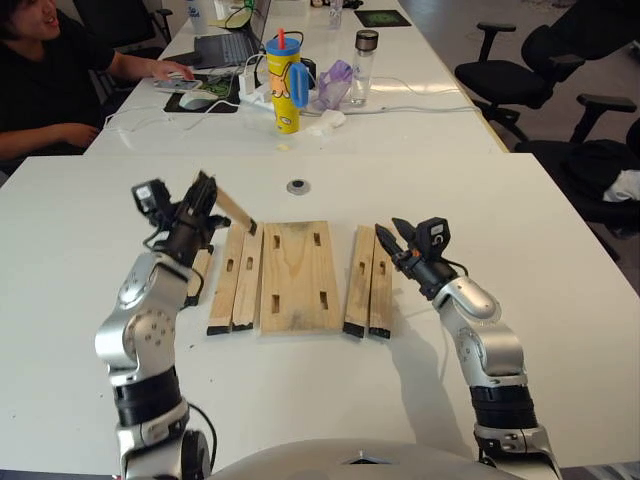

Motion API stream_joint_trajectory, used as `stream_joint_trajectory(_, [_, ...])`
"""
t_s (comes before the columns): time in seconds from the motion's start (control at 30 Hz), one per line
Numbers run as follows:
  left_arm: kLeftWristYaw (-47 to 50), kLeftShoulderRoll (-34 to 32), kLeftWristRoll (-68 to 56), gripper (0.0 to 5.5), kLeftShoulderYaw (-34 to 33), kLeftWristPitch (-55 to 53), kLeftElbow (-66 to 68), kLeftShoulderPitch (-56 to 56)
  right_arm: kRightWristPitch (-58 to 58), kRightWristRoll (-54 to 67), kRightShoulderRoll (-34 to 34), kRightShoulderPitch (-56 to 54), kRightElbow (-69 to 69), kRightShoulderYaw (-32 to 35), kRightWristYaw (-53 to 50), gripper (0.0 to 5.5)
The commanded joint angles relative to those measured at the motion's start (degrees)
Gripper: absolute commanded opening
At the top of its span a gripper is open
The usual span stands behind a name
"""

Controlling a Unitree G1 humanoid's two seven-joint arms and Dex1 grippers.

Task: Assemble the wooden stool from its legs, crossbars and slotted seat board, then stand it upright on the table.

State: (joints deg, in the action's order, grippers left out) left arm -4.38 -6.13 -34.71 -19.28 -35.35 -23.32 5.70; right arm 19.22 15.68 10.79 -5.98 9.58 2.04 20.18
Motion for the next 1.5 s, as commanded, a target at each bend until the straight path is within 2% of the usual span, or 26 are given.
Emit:
stream_joint_trajectory(0.03, [-0.78, -0.07, 1.10, 0.44, 1.08, 1.41, 1.63, -2.81, 1.76, 1.20, -0.86, -1.90, 0.28, 0.83, -1.40, 1.87])
stream_joint_trajectory(0.63, [-1.47, 0.66, 5.32, 0.44, 3.62, 8.49, 9.78, -3.68, 4.31, 1.80, -0.91, -4.17, -0.53, -1.07, -0.33, 1.87])
stream_joint_trajectory(0.97, [3.67, -2.85, 23.35, 0.44, 16.26, 9.57, 8.83, -8.57, 5.95, 0.77, -0.71, -3.50, 1.14, -2.73, -0.88, 1.87])
stream_joint_trajectory(1.17, [1.93, -3.88, 29.49, 0.44, 20.35, 17.01, 12.03, -12.19, 7.48, 0.59, -0.53, -3.18, 2.58, -4.00, -0.77, 1.87])
stream_joint_trajectory(1.5, [1.21, -2.96, 29.87, 0.44, 19.04, 23.94, 12.70, -10.26, 7.43, 0.61, -0.26, -3.63, 1.77, -4.39, -0.53, 1.87])
